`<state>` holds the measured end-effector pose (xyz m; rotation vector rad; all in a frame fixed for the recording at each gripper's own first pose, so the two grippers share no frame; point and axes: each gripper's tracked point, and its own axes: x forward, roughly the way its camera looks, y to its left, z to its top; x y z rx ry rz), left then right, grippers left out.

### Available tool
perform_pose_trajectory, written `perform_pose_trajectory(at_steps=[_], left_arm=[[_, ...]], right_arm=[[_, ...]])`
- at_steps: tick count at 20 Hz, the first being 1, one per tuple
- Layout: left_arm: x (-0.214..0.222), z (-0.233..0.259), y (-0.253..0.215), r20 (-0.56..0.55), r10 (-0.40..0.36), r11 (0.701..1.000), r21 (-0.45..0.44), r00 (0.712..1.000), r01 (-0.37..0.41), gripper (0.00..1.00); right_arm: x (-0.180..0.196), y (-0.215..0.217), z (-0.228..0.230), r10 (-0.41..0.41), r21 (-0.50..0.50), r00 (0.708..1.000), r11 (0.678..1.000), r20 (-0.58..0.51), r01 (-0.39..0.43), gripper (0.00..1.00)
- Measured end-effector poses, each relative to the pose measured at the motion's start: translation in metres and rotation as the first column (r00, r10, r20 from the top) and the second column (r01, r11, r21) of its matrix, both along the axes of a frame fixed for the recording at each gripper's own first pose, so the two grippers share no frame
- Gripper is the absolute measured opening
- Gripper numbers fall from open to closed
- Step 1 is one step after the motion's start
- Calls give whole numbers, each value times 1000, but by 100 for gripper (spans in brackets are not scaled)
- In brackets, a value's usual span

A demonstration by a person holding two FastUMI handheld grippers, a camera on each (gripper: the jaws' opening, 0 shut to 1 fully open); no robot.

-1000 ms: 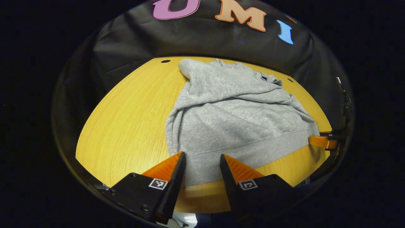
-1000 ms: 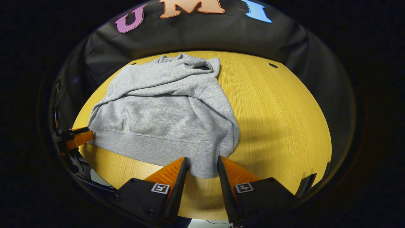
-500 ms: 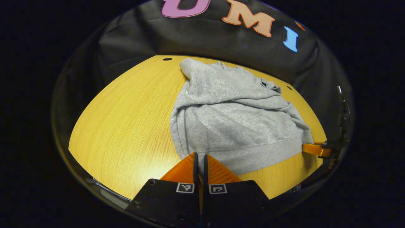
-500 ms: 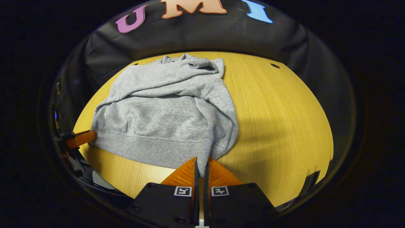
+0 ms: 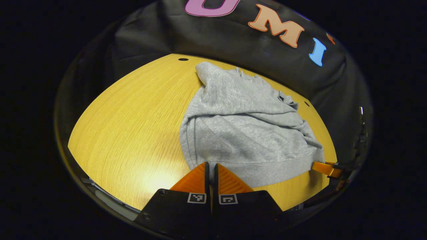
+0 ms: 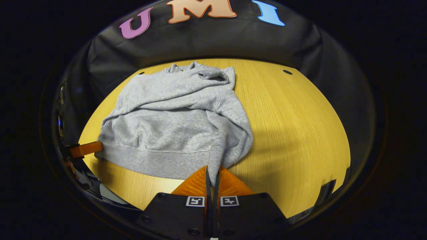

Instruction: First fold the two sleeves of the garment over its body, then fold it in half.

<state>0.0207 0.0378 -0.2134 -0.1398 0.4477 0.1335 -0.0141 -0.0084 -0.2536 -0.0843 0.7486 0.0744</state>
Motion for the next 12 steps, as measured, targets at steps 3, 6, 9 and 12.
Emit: perform_pose_trajectory(at_steps=[3, 6, 9, 12], left_arm=[[8, 22, -9, 41, -13, 999, -34, 999, 15, 0], [24, 48, -16, 83, -34, 998, -44, 996, 38, 0], [47, 77, -15, 134, -44, 998, -37, 990, 49, 0], [76, 100, -13, 175, -33, 997, -60, 984, 44, 0]], right_arm=[[14, 9, 18, -12, 55, 999, 998, 33, 10, 2], [38, 21, 44, 2, 88, 996, 996, 89, -10, 2], [70, 25, 69, 22, 81, 988, 996, 150, -34, 3], [104, 29, 82, 29, 84, 983, 995, 182, -45, 5]])
